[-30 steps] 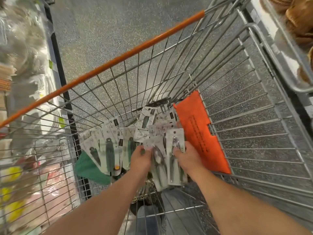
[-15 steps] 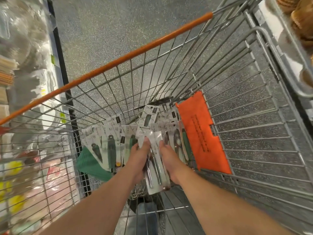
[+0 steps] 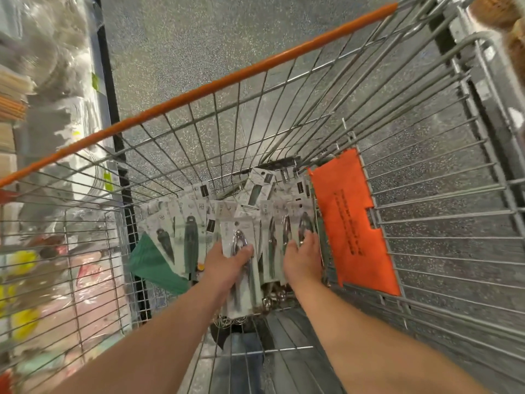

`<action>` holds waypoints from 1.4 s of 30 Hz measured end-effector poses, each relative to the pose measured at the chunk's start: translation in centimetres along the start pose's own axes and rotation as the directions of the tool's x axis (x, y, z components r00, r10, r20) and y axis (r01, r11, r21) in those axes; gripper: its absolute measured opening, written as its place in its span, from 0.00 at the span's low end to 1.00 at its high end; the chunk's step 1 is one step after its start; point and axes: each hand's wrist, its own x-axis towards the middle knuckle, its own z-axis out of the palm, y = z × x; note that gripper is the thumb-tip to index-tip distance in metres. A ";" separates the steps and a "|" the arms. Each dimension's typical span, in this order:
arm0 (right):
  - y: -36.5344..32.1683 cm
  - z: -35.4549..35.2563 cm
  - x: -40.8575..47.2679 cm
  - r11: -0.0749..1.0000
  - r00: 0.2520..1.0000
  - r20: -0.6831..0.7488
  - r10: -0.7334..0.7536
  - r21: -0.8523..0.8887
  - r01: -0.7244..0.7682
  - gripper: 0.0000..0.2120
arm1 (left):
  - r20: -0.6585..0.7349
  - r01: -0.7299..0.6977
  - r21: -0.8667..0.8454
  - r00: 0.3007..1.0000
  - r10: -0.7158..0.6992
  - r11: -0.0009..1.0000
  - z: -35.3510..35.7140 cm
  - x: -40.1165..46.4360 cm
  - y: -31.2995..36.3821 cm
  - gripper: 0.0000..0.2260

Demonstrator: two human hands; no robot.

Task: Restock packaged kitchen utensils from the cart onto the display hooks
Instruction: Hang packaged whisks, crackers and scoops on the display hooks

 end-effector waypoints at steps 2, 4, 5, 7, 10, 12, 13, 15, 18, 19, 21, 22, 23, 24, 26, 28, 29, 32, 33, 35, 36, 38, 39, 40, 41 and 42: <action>0.1 0.2 0.2 0.998 1.000 -0.023 -0.007 -0.058 0.006 0.31 | 0.004 -0.036 0.025 0.999 0.036 0.999 -0.2 0.1 -0.3 0.15; -0.2 0.0 0.9 0.996 0.997 -0.050 0.054 -0.067 -0.058 0.34 | 0.022 -0.048 0.028 0.999 0.048 0.998 -0.6 0.4 -0.5 0.19; -0.3 -0.1 1.3 0.993 0.995 -0.042 0.096 -0.060 -0.098 0.35 | 0.029 -0.046 0.031 0.999 0.046 0.998 -0.8 0.6 -0.5 0.23; -0.4 -0.3 1.6 0.985 0.993 -0.004 0.115 -0.127 -0.115 0.36 | 0.040 -0.046 0.050 0.998 0.044 0.998 -0.9 0.9 -0.4 0.29; 0.0 -0.5 1.7 0.980 0.995 0.015 0.101 -0.176 -0.097 0.37 | 0.053 -0.050 0.061 0.998 0.046 0.997 -0.7 1.3 -0.4 0.30; 0.0 -0.9 1.7 0.990 0.996 0.011 0.089 -0.108 -0.087 0.33 | 0.039 -0.036 0.069 0.999 0.033 0.997 -0.7 1.5 -0.5 0.32; -0.1 -1.0 1.6 0.994 0.996 0.016 0.083 -0.074 -0.081 0.31 | 0.047 -0.028 0.074 0.999 0.024 0.997 -0.7 1.6 -0.5 0.34; -0.4 -1.2 1.5 0.997 0.998 0.028 0.062 -0.049 -0.060 0.31 | 0.042 -0.028 0.090 0.999 0.024 0.996 -0.7 1.8 -0.5 0.35; -1.0 -1.0 1.2 0.994 0.999 0.031 0.011 -0.111 -0.007 0.32 | 0.019 -0.027 0.093 1.000 0.025 0.995 -0.9 1.9 -0.6 0.33; -1.1 -0.9 1.1 0.992 0.999 0.033 -0.012 -0.125 0.016 0.32 | 0.016 -0.026 0.095 1.000 0.025 0.995 -0.8 1.7 -0.3 0.32; -1.3 -0.9 0.9 0.993 0.999 0.040 -0.026 -0.115 0.030 0.31 | 0.002 -0.037 0.098 0.999 0.037 0.995 -1.0 1.8 -0.1 0.31; -1.4 -0.9 0.9 0.995 0.999 0.044 -0.020 -0.100 0.024 0.32 | -0.006 -0.026 0.104 1.000 0.027 0.994 -1.1 1.9 -0.1 0.30; -1.3 -0.9 1.2 0.996 0.999 0.049 -0.013 -0.087 0.017 0.33 | -0.006 -0.005 0.104 1.000 0.006 0.995 -1.1 1.7 0.2 0.28; -1.3 -0.9 1.4 0.997 0.998 0.061 -0.003 -0.081 0.008 0.35 | -0.013 0.008 0.112 1.000 -0.006 0.994 -1.2 1.8 0.2 0.27; -1.5 -0.8 1.9 0.998 0.994 0.100 0.040 -0.059 -0.035 0.37 | -0.036 0.017 0.140 0.999 -0.012 0.990 -1.3 2.2 -0.1 0.25; -1.8 -0.4 2.1 0.997 0.987 0.137 0.081 0.006 -0.083 0.35 | -0.055 0.020 0.151 0.998 -0.012 0.988 -1.4 2.2 -0.1 0.28; -1.8 -0.1 2.3 0.996 0.987 0.134 0.083 0.016 -0.086 0.36 | -0.050 0.015 0.162 0.999 -0.007 0.987 -1.4 2.2 -0.1 0.28; -2.0 0.5 2.2 0.993 0.990 0.078 0.114 -0.046 -0.111 0.45 | -0.056 0.001 0.165 0.998 0.008 0.986 -1.8 2.2 -0.1 0.26; -1.9 0.8 2.1 0.993 0.992 0.049 0.117 -0.021 -0.116 0.45 | -0.053 0.005 0.175 0.999 0.005 0.985 -2.0 2.1 0.0 0.25; -1.8 1.2 1.8 0.993 0.995 0.014 0.103 0.058 -0.104 0.42 | -0.073 0.011 0.180 0.997 0.002 0.984 -2.3 2.1 0.1 0.26; -1.8 1.3 1.6 0.991 0.994 0.017 0.105 0.083 -0.106 0.41 | -0.085 0.019 0.183 0.996 -0.004 0.983 -2.5 2.1 0.1 0.27; -1.9 1.8 1.3 0.986 0.995 0.036 0.098 0.131 -0.102 0.38 | -0.090 0.016 0.190 0.996 0.001 0.982 -3.1 1.8 0.2 0.22; -2.0 2.0 1.1 0.984 0.995 0.044 0.085 0.154 -0.091 0.37 | -0.082 0.012 0.179 0.997 0.003 0.984 -3.3 1.6 0.2 0.19; -2.4 1.9 0.7 0.980 0.994 0.062 0.088 0.174 -0.098 0.37 | -0.082 0.006 0.170 0.997 0.008 0.985 -3.6 1.4 0.2 0.18; -2.4 1.9 0.5 0.976 0.994 0.077 0.077 0.198 -0.091 0.37 | -0.086 0.009 0.168 0.996 0.006 0.986 -3.9 1.0 0.3 0.20; -2.2 1.7 0.5 0.970 0.991 0.104 0.083 0.218 -0.104 0.36 | -0.079 0.009 0.158 0.997 0.003 0.987 -4.0 0.6 0.6 0.24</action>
